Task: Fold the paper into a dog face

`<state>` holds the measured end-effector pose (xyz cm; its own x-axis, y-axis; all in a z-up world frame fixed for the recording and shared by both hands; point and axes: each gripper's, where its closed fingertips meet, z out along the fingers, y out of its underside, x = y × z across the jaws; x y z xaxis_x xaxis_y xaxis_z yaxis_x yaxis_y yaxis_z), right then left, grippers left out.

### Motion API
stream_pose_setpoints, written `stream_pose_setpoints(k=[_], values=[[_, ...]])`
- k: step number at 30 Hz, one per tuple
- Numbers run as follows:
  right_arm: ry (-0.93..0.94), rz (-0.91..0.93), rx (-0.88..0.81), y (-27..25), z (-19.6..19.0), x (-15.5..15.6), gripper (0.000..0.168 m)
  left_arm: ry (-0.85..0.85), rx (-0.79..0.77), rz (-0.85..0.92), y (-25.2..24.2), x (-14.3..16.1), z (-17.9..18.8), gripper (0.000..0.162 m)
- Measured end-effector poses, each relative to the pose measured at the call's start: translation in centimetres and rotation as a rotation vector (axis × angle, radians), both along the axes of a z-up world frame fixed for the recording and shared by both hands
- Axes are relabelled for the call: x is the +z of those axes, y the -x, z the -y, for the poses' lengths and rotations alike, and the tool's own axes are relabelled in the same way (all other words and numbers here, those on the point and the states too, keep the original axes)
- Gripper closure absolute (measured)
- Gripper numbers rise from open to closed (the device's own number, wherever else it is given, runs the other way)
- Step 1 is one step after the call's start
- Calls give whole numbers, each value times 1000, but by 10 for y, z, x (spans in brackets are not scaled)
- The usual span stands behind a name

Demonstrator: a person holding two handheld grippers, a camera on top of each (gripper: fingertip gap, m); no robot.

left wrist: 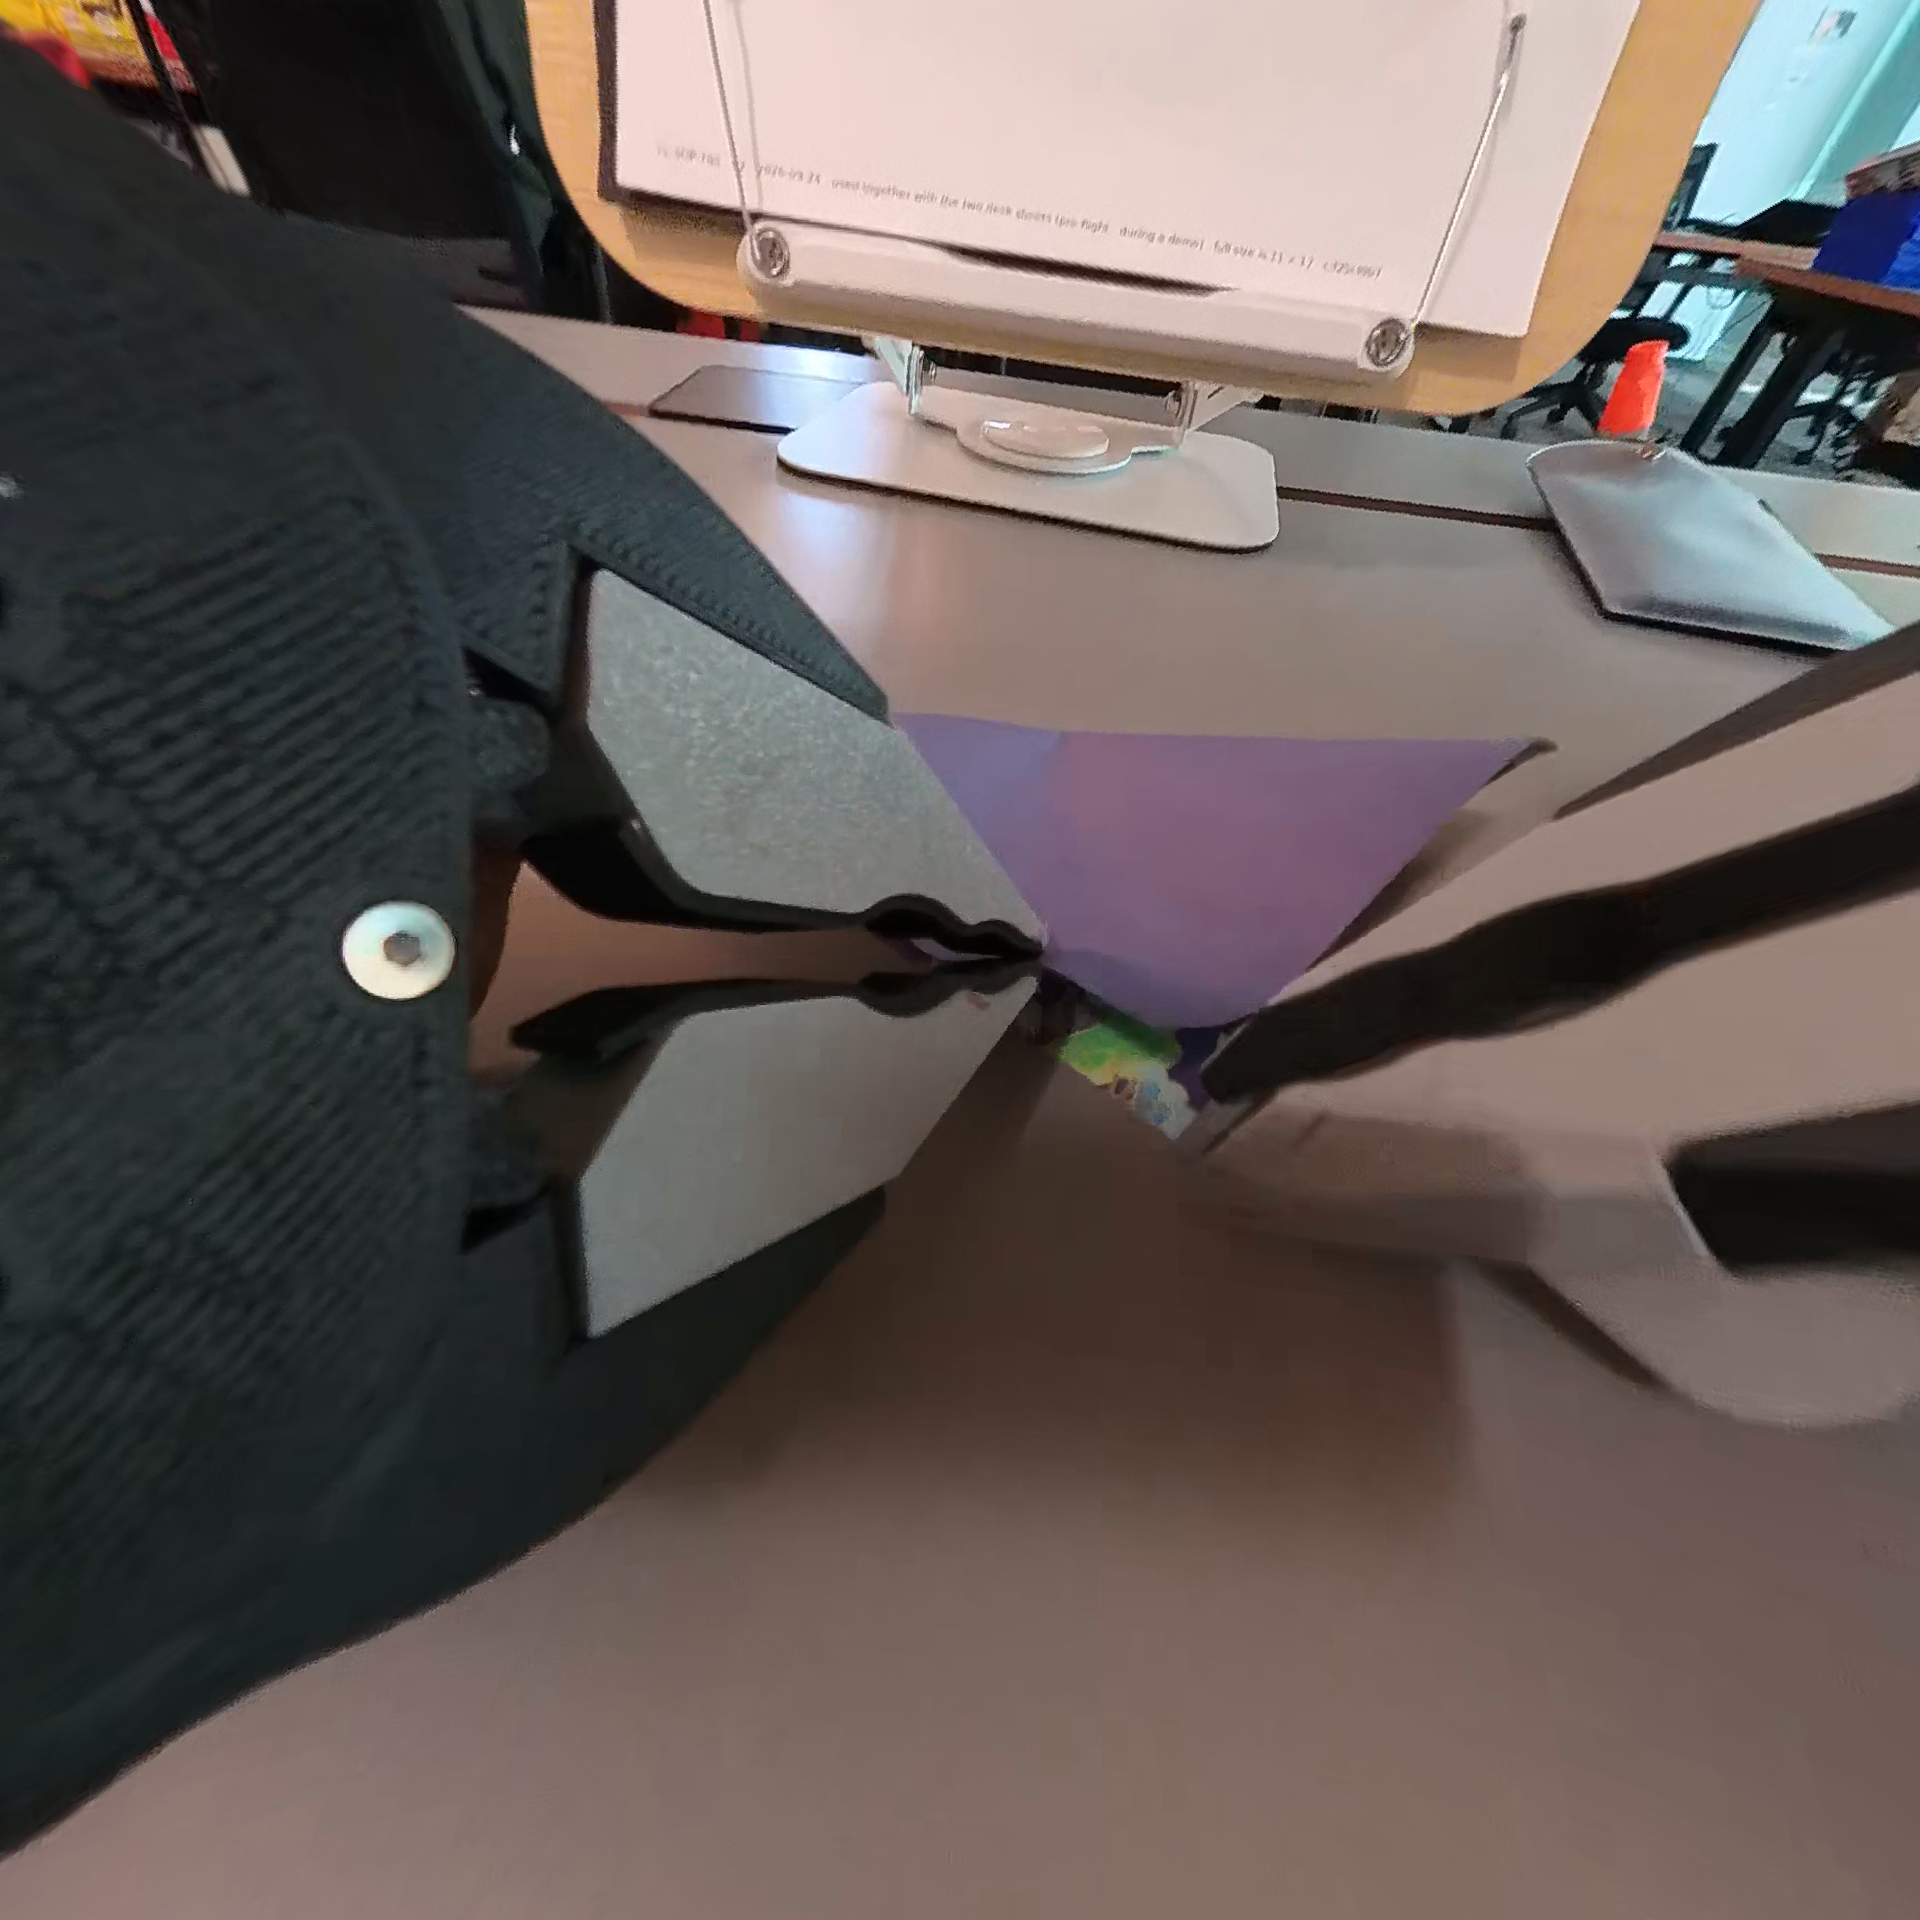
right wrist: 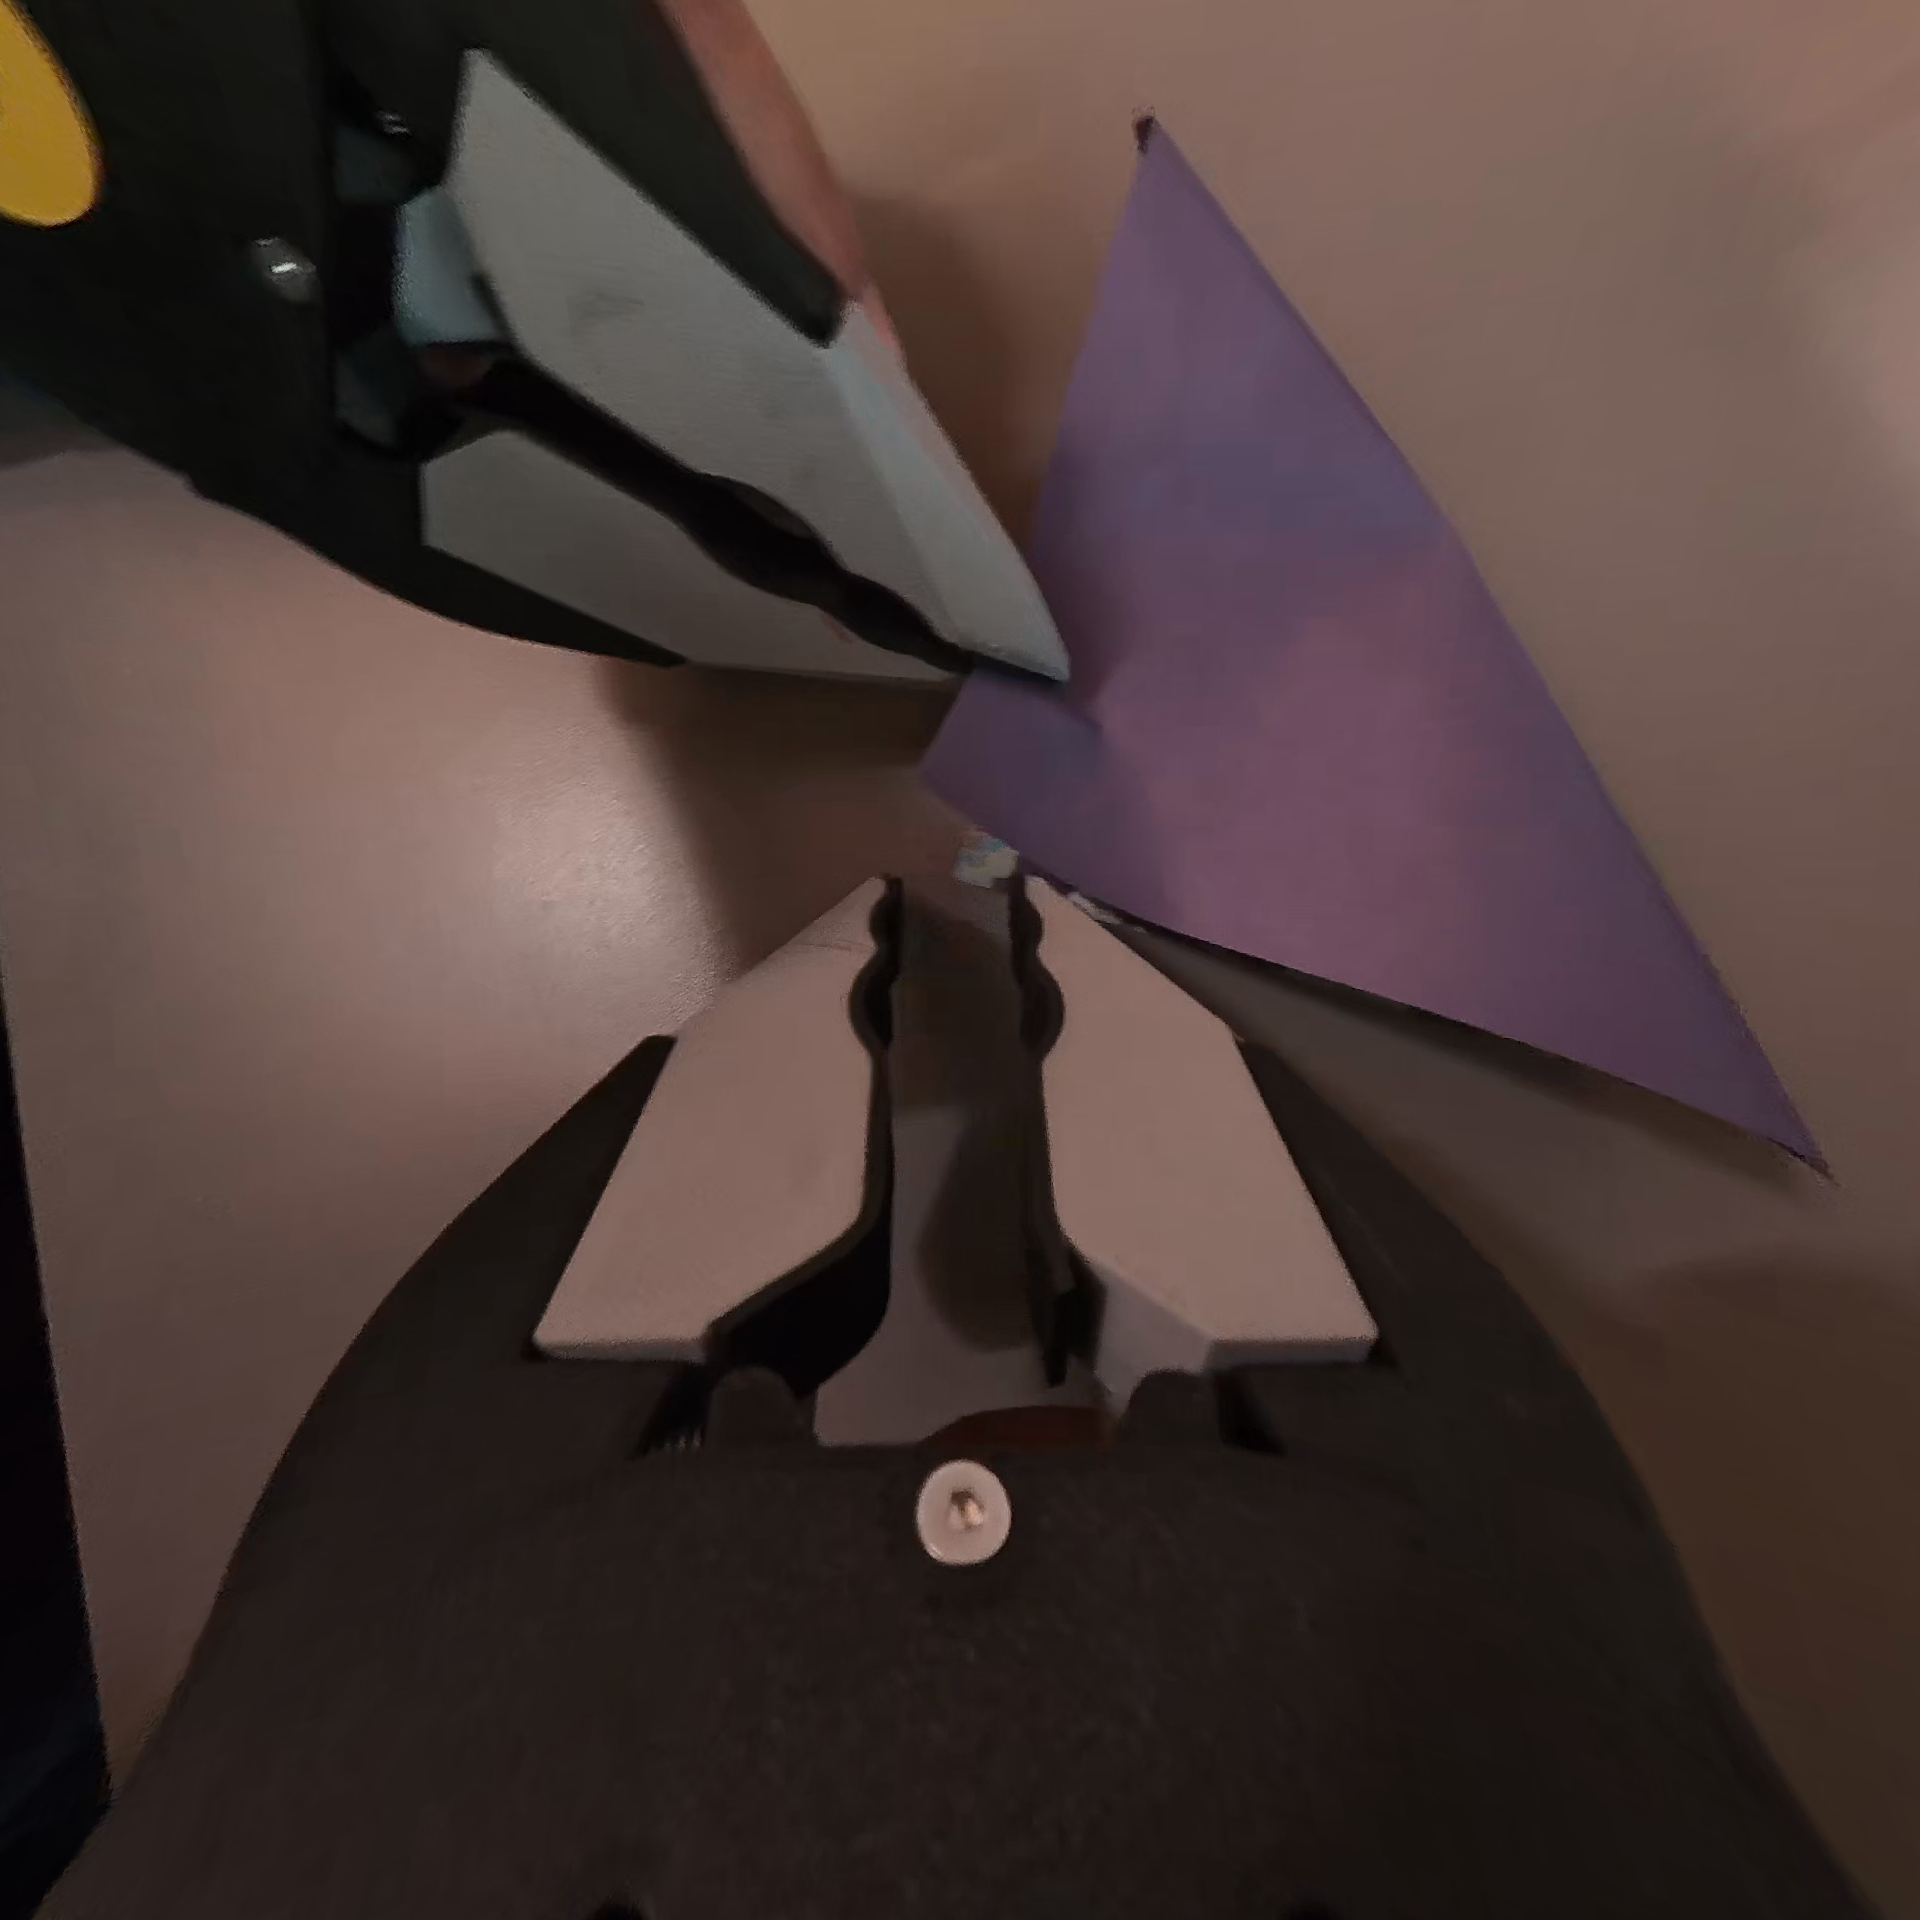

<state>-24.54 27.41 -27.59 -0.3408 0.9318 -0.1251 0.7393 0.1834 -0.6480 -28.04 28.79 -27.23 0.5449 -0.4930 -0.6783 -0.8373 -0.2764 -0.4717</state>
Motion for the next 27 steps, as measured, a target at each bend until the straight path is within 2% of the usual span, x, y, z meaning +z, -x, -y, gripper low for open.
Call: stream_pose_setpoints(k=[4,7,10,17,23,27], values=[[-95,-90,136,-4,14,8,141,30,27,67,3,-2,0,162],[-188,-116,153,-2,11,5,139,35,39,101,5,-1,-1,162],[-193,-96,144,-1,8,-2,123,39,39,116,4,-1,-1,162],[-132,-87,156,-4,13,-3,133,81,44,135,2,-4,-1,162],[-127,-100,160,-4,13,-3,133,74,20,-38,-3,-6,-2,162],[-124,-104,160,-5,13,-3,133,81,-12,-64,-14,-6,-4,162]])
